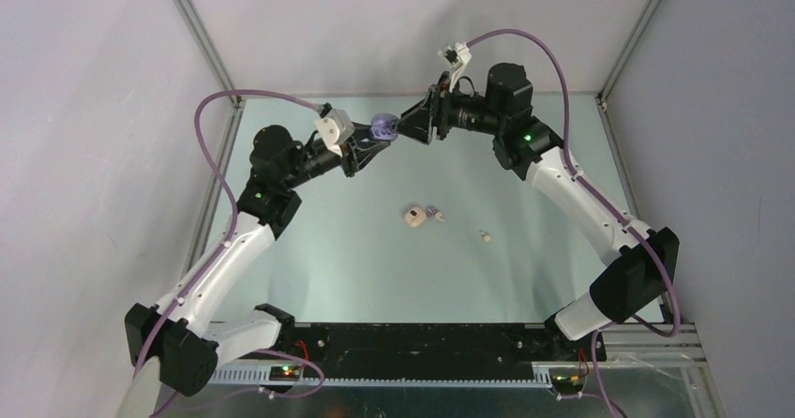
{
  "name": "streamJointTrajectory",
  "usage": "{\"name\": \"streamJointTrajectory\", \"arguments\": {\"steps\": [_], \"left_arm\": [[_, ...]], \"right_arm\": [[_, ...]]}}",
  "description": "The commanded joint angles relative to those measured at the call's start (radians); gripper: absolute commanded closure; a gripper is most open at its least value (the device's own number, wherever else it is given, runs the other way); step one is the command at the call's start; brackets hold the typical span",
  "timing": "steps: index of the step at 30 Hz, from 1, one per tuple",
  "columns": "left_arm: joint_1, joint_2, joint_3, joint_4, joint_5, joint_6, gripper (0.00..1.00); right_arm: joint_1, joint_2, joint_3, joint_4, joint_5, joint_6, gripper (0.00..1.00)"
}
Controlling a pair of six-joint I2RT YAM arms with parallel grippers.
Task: Insert the wireless bluetooth earbuds into the charging case
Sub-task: Place the earbud in the charging case.
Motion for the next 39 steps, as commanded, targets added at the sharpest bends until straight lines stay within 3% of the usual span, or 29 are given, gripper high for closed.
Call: {"name": "streamJointTrajectory", "arguments": {"steps": [1,17,20,23,32,39], "left_arm": [[-0.001,-0.042,0.0,0.074,0.006,-0.001,1.0],[-0.004,-0.053,-0.018,0.101,0.02,0.025,1.0],[-0.005,-0.059,-0.027,0.105,0.022,0.033,1.0],[-0.005,-0.064,-0.036,0.111,0.022,0.046,1.0],[-0.004,-0.069,-0.044,0.122,-0.011,0.034,1.0],[-0.004,-0.064,-0.04,0.124,-0.015,0.015,1.0]], "right_arm": [[-0.004,0.007,0.004,-0.018,0.053,-0.064,0.43],[0.006,0.064,0.03,-0.049,0.096,-0.056,0.41],[0.005,0.075,0.031,-0.051,0.078,-0.058,0.35],[0.003,0.09,0.031,-0.057,-0.015,-0.1,0.23],[-0.041,0.108,0.02,-0.007,-0.25,-0.089,0.02],[-0.097,0.107,0.022,0.211,-0.43,0.113,0.01]]}}
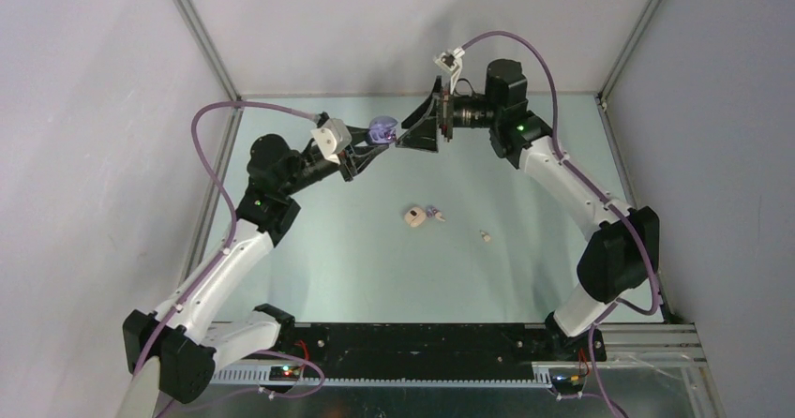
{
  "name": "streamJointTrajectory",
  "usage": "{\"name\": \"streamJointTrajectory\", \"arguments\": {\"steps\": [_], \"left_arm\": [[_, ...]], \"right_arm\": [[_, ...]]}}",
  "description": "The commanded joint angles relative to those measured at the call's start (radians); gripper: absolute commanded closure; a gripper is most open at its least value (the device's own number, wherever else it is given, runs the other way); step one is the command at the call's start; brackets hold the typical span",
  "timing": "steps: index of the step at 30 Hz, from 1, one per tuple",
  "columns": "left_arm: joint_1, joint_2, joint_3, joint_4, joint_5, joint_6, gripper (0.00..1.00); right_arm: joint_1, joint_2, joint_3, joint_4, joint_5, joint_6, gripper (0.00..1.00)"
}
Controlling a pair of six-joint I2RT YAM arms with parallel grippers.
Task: Insert the wireless bluetooth earbuds into the charging case
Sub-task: Place the earbud in the charging case.
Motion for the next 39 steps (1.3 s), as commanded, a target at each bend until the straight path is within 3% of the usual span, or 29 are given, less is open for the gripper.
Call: {"name": "streamJointTrajectory", "arguments": {"steps": [1,9,13,21,34,39], "left_arm": [[-0.001,-0.025,0.02,0.062,-0.006,-0.01,1.0],[0.0,-0.017,0.022,0.059,0.002,-0.012,1.0],[0.0,-0.016,0.024,0.057,0.006,-0.011,1.0],[-0.001,-0.015,0.03,0.047,0.012,0.001,1.0],[-0.002,-0.014,0.026,0.044,0.013,-0.001,1.0],[-0.001,-0.015,0.024,0.044,0.002,-0.006,1.0]], "right_arm": [[-0.035,-0.003,0.019,0.192,-0.147,0.138,0.01],[-0.021,-0.018,0.021,0.172,-0.135,0.116,0.01],[0.009,-0.016,0.051,0.08,-0.036,0.036,0.03],[0.01,0.006,0.055,0.126,0.05,0.089,0.21],[0.019,0.005,0.053,0.104,0.087,0.069,0.21],[0.027,-0.004,0.045,0.144,-0.024,0.044,0.13]]}}
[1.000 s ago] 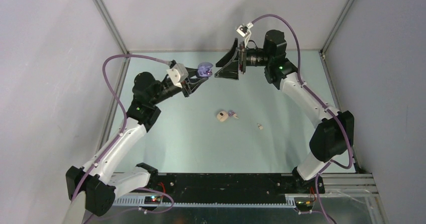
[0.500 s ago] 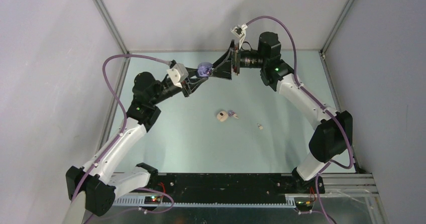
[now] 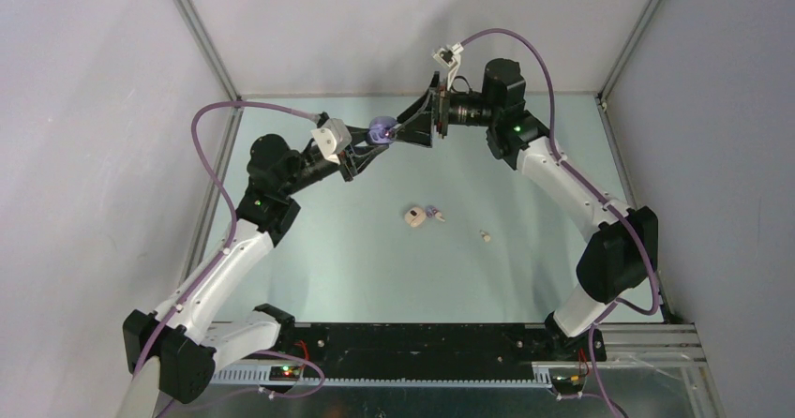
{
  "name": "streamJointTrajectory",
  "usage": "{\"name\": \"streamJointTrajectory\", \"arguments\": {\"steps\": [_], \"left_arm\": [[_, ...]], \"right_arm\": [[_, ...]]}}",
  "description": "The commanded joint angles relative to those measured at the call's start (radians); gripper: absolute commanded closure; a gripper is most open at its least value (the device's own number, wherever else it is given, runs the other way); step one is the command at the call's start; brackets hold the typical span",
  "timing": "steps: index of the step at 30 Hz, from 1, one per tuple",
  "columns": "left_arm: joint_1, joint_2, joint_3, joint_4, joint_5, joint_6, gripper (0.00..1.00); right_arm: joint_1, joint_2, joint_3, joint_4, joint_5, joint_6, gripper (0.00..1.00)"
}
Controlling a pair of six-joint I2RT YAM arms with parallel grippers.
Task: Insert the wireless bluetooth earbuds into the charging case
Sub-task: Place the earbud in the charging case.
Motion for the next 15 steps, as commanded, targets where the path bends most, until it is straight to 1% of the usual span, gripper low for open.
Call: {"name": "streamJointTrajectory", "arguments": {"steps": [1,4,15], "left_arm": [[-0.002,-0.013,0.024,0.037,-0.003,-0.005,1.0],[-0.001,-0.012,0.023,0.036,-0.01,-0.004,1.0],[-0.002,-0.013,0.028,0.01,0.0,0.016,1.0]], "right_arm": [[0.013,-0.014,0.033,0.061,-0.089,-0.039,0.11],[0.023,-0.02,0.035,0.062,-0.122,-0.057,0.08],[0.021,-0.011,0.048,0.035,-0.023,-0.028,0.09]]}}
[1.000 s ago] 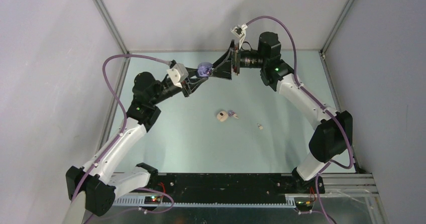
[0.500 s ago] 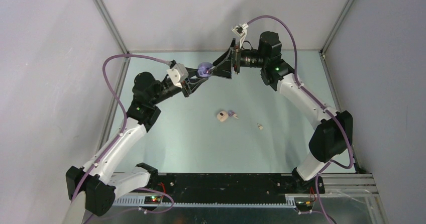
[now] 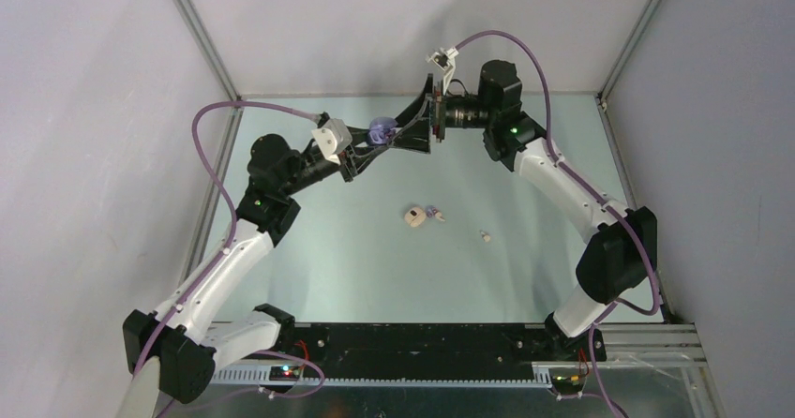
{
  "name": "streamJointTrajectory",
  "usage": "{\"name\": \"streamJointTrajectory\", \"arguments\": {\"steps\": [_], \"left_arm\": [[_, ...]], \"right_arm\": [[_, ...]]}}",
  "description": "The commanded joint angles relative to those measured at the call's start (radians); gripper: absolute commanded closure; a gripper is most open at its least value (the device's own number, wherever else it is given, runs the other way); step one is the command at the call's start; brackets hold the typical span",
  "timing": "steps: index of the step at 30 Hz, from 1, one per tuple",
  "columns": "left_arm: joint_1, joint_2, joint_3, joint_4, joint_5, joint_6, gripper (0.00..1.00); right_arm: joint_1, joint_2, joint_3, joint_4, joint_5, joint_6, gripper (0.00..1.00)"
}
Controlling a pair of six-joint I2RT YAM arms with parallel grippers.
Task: Insert the wireless bluetooth earbuds into the charging case
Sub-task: Place the earbud in the charging case.
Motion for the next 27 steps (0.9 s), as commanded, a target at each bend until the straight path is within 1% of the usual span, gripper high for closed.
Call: {"name": "streamJointTrajectory", "arguments": {"steps": [1,5,10,15,19,27], "left_arm": [[-0.001,-0.013,0.03,0.018,0.001,0.015,1.0],[-0.002,-0.013,0.031,0.015,0.004,0.02,1.0],[-0.003,-0.013,0.032,0.013,0.004,0.021,1.0],[-0.002,-0.015,0.031,0.015,-0.003,0.022,1.0],[-0.002,-0.019,0.029,0.016,-0.009,0.024,1.0],[-0.001,-0.018,0.029,0.024,-0.03,0.015,1.0]], "right_arm": [[0.0,-0.009,0.051,0.019,0.056,0.006,0.09],[-0.003,-0.003,0.054,0.0,0.114,0.021,0.12],[0.003,-0.004,0.058,-0.018,0.132,0.002,0.12],[0.0,-0.002,0.056,-0.032,0.162,0.002,0.15],[-0.009,-0.003,0.045,-0.027,0.167,0.014,0.17],[-0.024,-0.015,0.019,-0.02,0.157,0.019,0.18]]}}
